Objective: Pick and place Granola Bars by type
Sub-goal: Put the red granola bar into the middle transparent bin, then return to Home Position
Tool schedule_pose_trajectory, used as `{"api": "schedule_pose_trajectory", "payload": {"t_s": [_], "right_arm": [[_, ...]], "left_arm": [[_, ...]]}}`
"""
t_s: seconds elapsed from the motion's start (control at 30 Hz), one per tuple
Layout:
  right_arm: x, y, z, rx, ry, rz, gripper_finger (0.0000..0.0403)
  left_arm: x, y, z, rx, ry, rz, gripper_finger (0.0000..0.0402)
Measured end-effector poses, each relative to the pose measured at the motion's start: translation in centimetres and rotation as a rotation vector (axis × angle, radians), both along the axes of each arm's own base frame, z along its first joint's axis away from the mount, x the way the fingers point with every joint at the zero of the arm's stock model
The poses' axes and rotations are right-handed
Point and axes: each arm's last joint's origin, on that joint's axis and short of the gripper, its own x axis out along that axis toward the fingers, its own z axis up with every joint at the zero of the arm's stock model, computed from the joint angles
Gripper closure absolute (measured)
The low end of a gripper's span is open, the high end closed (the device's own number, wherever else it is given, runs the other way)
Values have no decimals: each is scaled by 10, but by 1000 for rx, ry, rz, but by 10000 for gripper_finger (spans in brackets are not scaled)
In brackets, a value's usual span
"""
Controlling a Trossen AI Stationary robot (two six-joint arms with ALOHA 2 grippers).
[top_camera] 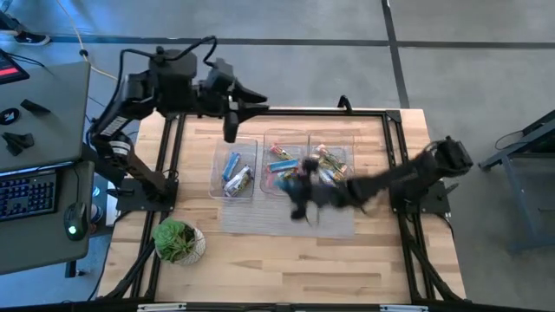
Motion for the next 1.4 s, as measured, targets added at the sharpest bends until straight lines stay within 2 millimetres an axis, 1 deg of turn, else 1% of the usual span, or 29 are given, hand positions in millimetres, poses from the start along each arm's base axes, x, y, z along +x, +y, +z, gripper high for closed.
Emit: {"api": "schedule_pose_trajectory", "payload": {"t_s": [0.07, 0.13, 0.2, 0.27, 0.37, 0.47, 0.53, 0.67, 0.77, 0.87, 0.97, 1.0, 1.03, 1.1, 1.17, 1.27, 1.33, 1.4], "right_arm": [[9, -40, 1, 44, -1, 11, 304], [13, -75, -3, 115, 16, 16, 304], [14, -101, -10, 168, 47, 22, 304], [15, -118, -19, 190, 89, 20, 304], [17, -131, -30, 212, 114, 20, 304], [18, -140, -37, 222, 129, 8, 303], [19, -144, -46, 228, 161, -6, 298], [22, -150, -63, 232, 217, -22, 280], [25, -152, -74, 198, 246, -13, 265], [27, -153, -73, 166, 217, -26, 252], [27, -150, -59, 86, 171, -66, 244], [27, -148, -49, 45, 153, -73, 242], [27, -144, -38, 6, 139, -78, 241], [24, -132, -8, -56, 94, -74, 241], [15, -116, 24, -88, 56, -67, 242], [-13, -90, 73, -126, 24, -67, 246], [-41, -75, 104, -143, 5, -60, 248], [-74, -64, 130, -129, -40, -55, 250]], "left_arm": [[-7, 0, -3, -1, 51, 24, 279], [-9, 0, -8, 1, 100, 52, 279], [-10, 1, -13, 3, 156, 75, 279], [-10, 2, -17, 8, 199, 102, 279], [-6, 3, -23, 15, 248, 134, 279], [-1, 5, -28, 19, 279, 149, 279], [1, 5, -28, 21, 279, 154, 279], [2, 5, -29, 22, 281, 156, 279], [5, 6, -30, 22, 289, 157, 279], [6, 6, -31, 22, 292, 157, 279], [5, 6, -30, 25, 289, 165, 279], [5, 6, -30, 29, 291, 164, 279], [5, 6, -31, 42, 300, 160, 279], [2, 6, -32, 85, 334, 166, 279], [-10, 6, -34, 116, 399, 206, 279], [-36, 5, -37, 120, 504, 267, 279], [-54, 1, -36, 98, 541, 277, 279], [-67, -5, -32, 85, 506, 269, 279]]}}
